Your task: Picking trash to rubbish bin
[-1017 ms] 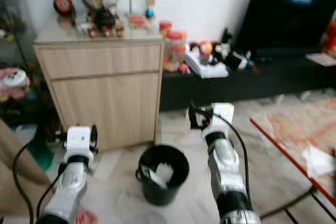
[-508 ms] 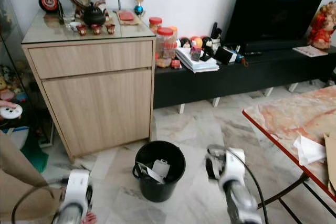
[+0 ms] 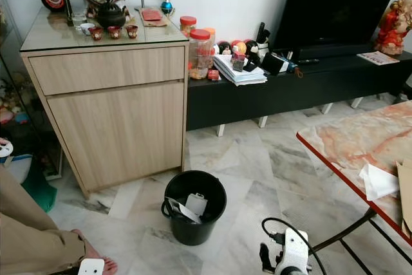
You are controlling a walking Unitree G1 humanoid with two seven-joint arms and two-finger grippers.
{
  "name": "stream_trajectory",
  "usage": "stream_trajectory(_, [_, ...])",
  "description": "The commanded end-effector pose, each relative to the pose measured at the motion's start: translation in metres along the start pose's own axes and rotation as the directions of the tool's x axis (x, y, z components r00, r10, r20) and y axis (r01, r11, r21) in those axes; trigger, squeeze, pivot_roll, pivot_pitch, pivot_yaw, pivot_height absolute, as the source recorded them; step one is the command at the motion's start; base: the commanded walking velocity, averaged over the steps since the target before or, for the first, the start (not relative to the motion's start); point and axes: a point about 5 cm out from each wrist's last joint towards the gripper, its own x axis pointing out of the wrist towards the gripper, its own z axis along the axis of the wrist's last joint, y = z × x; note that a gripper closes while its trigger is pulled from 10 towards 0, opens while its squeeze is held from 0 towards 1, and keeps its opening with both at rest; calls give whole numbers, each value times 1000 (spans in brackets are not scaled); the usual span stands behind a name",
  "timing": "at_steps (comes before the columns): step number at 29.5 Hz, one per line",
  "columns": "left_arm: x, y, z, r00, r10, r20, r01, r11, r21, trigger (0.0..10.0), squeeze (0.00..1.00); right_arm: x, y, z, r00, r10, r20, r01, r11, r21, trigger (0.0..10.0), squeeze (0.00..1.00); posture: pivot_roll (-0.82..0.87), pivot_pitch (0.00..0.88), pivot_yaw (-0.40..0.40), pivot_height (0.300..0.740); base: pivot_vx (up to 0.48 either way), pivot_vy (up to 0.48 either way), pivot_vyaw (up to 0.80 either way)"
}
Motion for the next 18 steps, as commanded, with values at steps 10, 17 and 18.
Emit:
stream_trajectory(10, [0, -3, -2, 1000, -1, -21, 1, 1000, 0, 10000, 0, 0, -1, -1, 1000, -15, -4, 15, 999, 30, 10000, 0, -89, 26, -116, 740, 0, 0, -480])
stream_trajectory(17, [0, -3, -2, 1000, 3, -17, -3, 1000, 0, 10000, 0, 0, -1, -2, 1000, -20, -12, 20, 999, 26, 10000, 0, -88, 27, -118, 740, 0, 0, -800])
stream_trajectory(18, [-1, -4, -2, 1000, 3, -19, -3, 1000, 3, 10000, 0, 0, -1, -3, 1000, -21, -14, 21, 999, 27, 10000, 0, -87, 26, -115, 740, 0, 0, -800])
